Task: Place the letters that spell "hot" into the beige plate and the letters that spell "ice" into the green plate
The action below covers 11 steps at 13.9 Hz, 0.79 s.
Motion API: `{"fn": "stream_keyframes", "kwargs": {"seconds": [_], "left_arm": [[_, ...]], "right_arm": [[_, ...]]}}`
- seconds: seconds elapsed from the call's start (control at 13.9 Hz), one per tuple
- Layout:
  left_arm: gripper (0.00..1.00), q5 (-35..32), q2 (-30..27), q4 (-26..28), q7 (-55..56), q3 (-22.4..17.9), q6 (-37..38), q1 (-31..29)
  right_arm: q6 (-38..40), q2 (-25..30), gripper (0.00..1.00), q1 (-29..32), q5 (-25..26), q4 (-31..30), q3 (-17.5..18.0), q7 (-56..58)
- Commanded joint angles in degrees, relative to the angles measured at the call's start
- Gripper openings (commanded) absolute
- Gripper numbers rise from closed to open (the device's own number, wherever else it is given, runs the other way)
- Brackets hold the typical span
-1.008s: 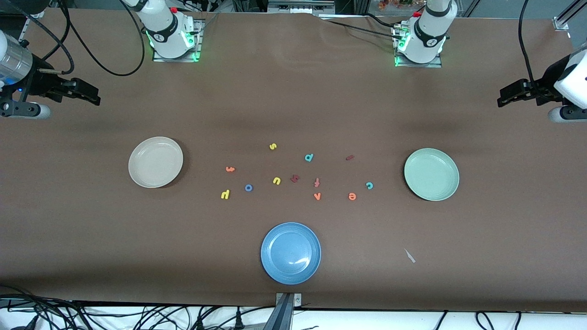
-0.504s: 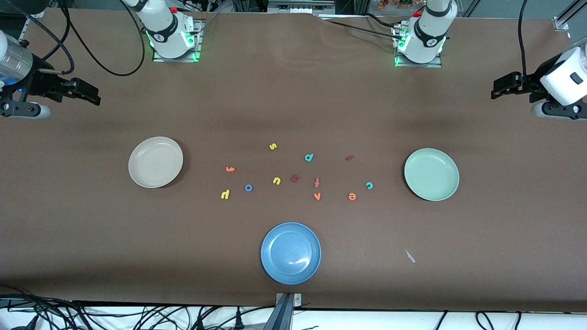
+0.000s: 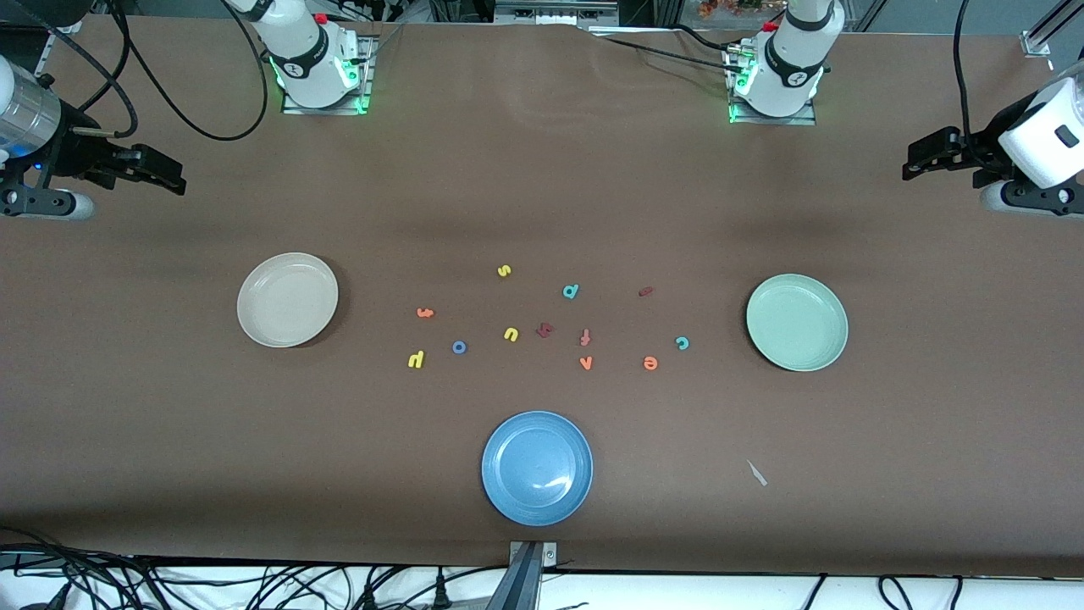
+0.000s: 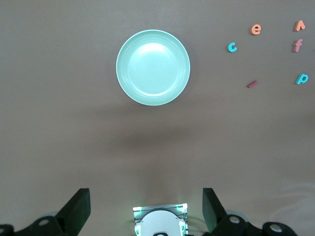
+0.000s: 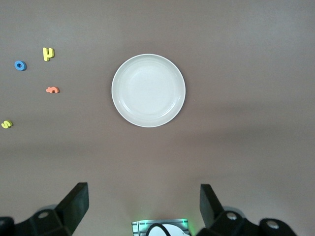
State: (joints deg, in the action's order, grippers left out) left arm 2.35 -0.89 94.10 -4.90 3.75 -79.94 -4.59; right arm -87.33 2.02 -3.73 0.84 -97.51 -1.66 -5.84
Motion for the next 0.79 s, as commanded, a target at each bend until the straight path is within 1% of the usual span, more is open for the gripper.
{"fn": "stream_keyframes", "kwargs": {"seconds": [0.0,0.72], "left_arm": [[1.0,1.17,0.19,-0.76,0.33,0.38,0.23,-0.42],[1.0,1.17,-0.25,-0.76,0.42,-0.32,-0.12,-0.86]], "right_arm": [[1.28,-0.53,1.0,-0.22,-0.84,1.45,-0.28,0.04],[1.28,-0.53,1.0,-0.22,-0.84,1.45,-0.28,-0.05]]}}
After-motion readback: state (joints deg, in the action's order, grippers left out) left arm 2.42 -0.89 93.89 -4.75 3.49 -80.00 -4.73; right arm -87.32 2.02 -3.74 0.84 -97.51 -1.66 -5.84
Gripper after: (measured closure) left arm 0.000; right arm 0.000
